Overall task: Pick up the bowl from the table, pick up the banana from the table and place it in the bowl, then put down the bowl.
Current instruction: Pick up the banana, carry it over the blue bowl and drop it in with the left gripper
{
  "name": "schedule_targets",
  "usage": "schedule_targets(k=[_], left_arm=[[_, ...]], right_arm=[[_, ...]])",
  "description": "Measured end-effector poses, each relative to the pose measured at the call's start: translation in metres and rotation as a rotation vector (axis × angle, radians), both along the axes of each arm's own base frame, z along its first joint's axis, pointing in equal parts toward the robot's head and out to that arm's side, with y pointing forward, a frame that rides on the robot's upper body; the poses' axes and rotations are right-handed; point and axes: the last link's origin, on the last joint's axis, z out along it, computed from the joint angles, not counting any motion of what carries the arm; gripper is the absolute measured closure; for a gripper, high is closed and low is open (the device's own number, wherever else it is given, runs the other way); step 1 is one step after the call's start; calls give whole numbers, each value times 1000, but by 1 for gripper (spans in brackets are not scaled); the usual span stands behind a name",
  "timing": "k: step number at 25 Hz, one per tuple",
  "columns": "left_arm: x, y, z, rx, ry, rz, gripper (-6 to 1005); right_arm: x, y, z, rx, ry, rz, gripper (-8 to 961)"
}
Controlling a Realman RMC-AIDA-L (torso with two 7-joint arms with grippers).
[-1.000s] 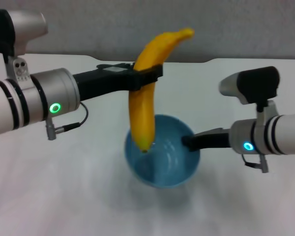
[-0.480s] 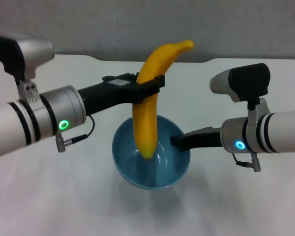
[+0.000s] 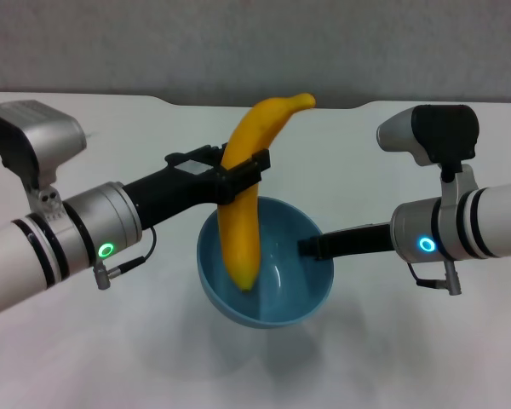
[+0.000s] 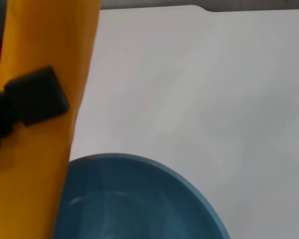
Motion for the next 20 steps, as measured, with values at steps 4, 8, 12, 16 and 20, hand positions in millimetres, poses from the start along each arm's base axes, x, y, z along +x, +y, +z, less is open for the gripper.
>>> schedule_targets(k=[4,8,12,16,20], left_arm=[[-1,-4,-8,-10,14,-18,455],[1,-9,-16,-20,34,-45,453],[2,-12,-21,-15,26,-59,451],[2,-13,-21,-10,17,-57,390],[-4,-11,-16,-2,6,-26,194]], right_arm=[[1,1,2,-4,-2,-6,921],[0,4,5,-2,0,-11,921],[2,6,5,-11,-4,-27,921],[6,6,3,-21,-14,-41,921],[8,7,2,-29,-24,-46,921]])
